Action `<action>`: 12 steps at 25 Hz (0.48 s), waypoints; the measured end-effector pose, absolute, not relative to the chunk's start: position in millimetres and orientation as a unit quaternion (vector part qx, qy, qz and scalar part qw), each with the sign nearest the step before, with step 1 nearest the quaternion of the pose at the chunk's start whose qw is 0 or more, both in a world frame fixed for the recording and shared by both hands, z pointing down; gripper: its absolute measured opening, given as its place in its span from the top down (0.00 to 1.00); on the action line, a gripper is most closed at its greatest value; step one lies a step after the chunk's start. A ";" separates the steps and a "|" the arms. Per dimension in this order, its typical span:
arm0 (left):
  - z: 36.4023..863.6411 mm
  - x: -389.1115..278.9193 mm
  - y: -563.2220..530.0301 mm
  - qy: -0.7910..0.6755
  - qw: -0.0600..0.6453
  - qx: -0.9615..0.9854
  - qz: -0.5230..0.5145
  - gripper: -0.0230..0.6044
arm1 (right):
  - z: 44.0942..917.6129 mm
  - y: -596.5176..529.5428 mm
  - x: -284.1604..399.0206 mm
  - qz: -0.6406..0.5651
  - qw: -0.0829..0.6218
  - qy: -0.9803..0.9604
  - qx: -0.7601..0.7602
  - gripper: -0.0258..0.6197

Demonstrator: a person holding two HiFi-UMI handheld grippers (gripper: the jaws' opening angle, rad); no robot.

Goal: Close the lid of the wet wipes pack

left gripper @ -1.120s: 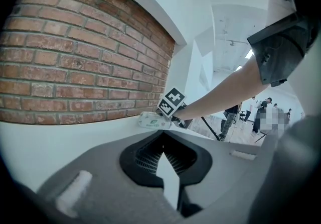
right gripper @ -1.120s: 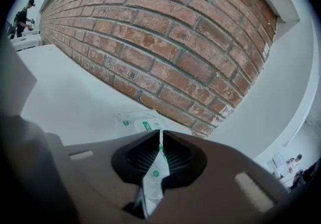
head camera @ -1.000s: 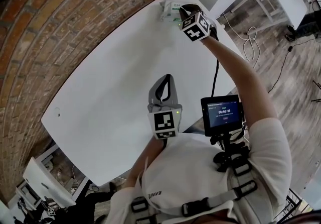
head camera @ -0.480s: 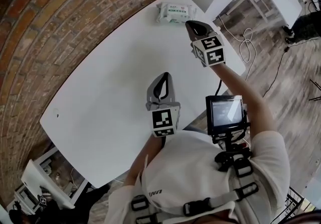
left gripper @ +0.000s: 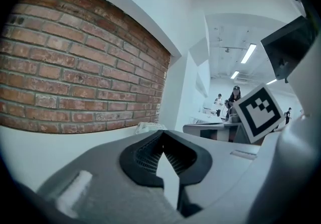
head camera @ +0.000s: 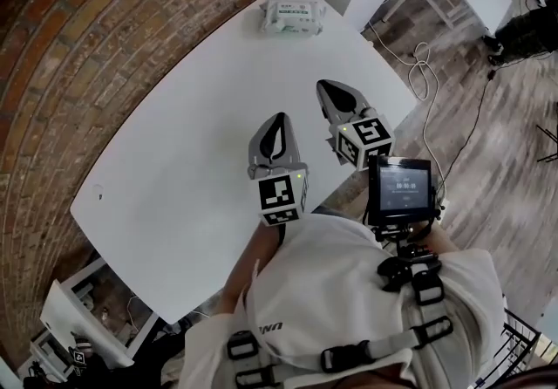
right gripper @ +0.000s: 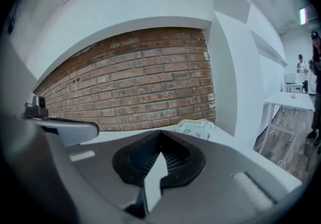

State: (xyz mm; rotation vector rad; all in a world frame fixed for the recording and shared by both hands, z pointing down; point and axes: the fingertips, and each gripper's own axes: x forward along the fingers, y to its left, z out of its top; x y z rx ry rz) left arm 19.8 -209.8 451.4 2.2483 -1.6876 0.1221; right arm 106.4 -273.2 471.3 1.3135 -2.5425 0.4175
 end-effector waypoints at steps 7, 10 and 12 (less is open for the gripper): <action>433.1 22.6 -199.1 -0.593 0.144 0.792 0.030 0.96 | 459.0 -231.6 101.1 0.167 0.089 -0.867 0.462 0.95; 429.0 22.3 -194.9 -0.593 0.139 0.792 0.029 0.96 | 451.0 -223.5 94.8 0.163 0.095 -0.870 0.455 0.95; 427.0 21.5 -191.7 -0.594 0.137 0.792 0.029 0.96 | 449.8 -219.8 93.8 0.159 0.093 -0.872 0.454 0.95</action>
